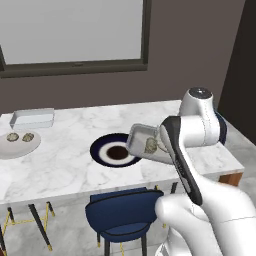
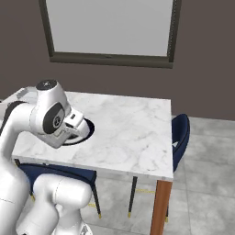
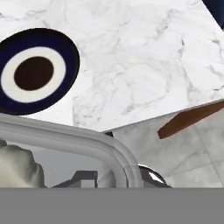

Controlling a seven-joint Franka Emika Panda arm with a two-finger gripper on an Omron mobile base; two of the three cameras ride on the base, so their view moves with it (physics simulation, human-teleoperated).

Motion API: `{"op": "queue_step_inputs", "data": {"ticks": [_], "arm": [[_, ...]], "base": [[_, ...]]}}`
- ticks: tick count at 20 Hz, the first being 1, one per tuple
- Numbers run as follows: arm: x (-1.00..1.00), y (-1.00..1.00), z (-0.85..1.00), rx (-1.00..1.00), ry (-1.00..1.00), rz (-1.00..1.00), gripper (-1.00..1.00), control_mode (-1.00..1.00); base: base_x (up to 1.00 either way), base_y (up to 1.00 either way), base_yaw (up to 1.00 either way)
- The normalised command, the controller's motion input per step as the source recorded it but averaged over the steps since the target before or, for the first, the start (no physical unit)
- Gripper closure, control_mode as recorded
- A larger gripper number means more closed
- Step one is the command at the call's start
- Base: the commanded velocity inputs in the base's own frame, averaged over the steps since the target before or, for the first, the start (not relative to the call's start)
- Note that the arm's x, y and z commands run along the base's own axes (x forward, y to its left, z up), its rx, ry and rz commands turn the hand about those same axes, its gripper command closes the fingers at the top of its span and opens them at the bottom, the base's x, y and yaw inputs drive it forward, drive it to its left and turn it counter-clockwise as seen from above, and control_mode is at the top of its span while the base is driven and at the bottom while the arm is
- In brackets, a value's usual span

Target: Place two dumplings into each of the tupperware containers and then place the containers in the fridge.

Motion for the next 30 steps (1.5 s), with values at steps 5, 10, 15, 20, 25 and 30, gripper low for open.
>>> {"op": "queue_step_inputs", "data": {"ticks": [5,10,15,20,25,30], "arm": [[0.39,0.0,-0.01,0.0,0.22,0.21,1.0,-1.0],[0.02,0.0,0.0,0.0,0.02,0.03,1.0,1.0],[0.0,0.0,0.0,0.0,0.0,0.0,1.0,1.0],[0.0,0.0,0.0,0.0,0.0,0.0,1.0,1.0],[0.0,0.0,0.0,0.0,0.0,0.0,1.0,1.0],[0.0,0.0,0.0,0.0,0.0,0.0,1.0,1.0]], "base": [[0.0,0.0,0.0],[-0.03,-0.28,0.18],[-0.23,-0.3,0.25],[-0.62,-0.26,0.15],[-0.54,0.1,0.11],[-0.01,0.6,0.31]]}}
